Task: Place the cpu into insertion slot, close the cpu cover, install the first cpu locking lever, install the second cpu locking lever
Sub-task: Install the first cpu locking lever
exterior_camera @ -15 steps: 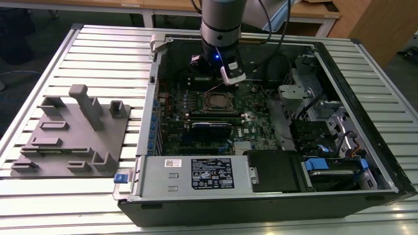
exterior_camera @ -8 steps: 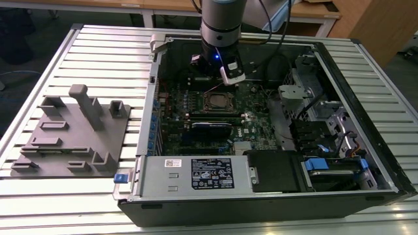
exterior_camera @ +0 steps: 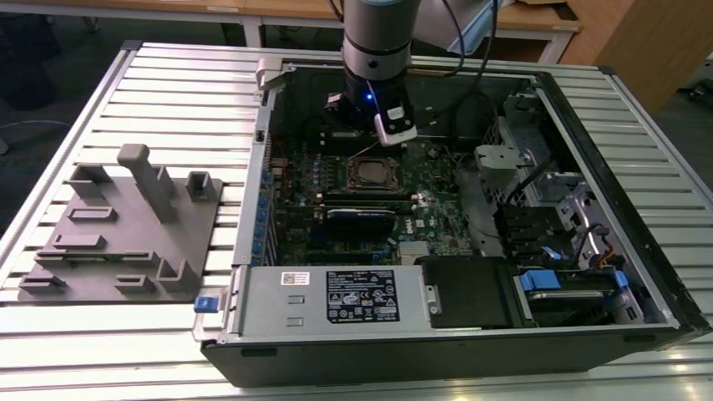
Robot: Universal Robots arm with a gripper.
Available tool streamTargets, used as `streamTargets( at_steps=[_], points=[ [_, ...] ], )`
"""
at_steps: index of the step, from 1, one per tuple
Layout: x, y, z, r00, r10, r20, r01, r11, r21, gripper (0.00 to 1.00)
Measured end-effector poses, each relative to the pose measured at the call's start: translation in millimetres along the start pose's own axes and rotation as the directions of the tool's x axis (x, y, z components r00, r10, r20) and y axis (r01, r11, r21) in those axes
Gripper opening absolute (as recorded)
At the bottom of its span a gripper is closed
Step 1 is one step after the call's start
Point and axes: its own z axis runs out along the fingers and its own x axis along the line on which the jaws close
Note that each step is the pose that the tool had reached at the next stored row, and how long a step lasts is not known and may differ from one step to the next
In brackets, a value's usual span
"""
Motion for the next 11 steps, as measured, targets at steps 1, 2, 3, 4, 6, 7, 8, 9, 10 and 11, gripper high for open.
streamTargets(
  at_steps=[1,2,3,4,6,7,8,9,10,11],
  points=[
    [0.0,0.0,0.0,1.0000,0.000,0.0000,0.000,1.0000,0.0000,0.11],
    [0.0,0.0,0.0,1.0000,0.000,0.0000,0.000,1.0000,0.0001,0.11],
    [0.1,0.0,0.0,1.0000,0.003,0.0008,-0.003,1.0000,0.0001,0.11],
    [0.1,0.0,0.1,0.9999,0.015,0.0038,-0.015,0.9999,0.0002,0.11],
    [0.0,-0.1,0.1,0.9995,0.029,0.0074,-0.029,0.9996,0.0003,0.11],
    [0.0,-0.1,0.2,0.9995,0.029,0.0075,-0.029,0.9996,0.0002,0.11],
    [0.0,-0.1,0.2,0.9995,0.029,0.0075,-0.029,0.9996,0.0001,0.11],
    [0.0,-0.1,0.2,0.9995,0.029,0.0075,-0.029,0.9996,0.0001,0.11],
    [0.0,-0.1,0.2,0.9995,0.029,0.0072,-0.029,0.9996,-0.0017,0.11],
    [0.0,-0.2,0.2,0.9995,0.030,0.0054,-0.030,0.9995,-0.0102,0.11]
  ],
)
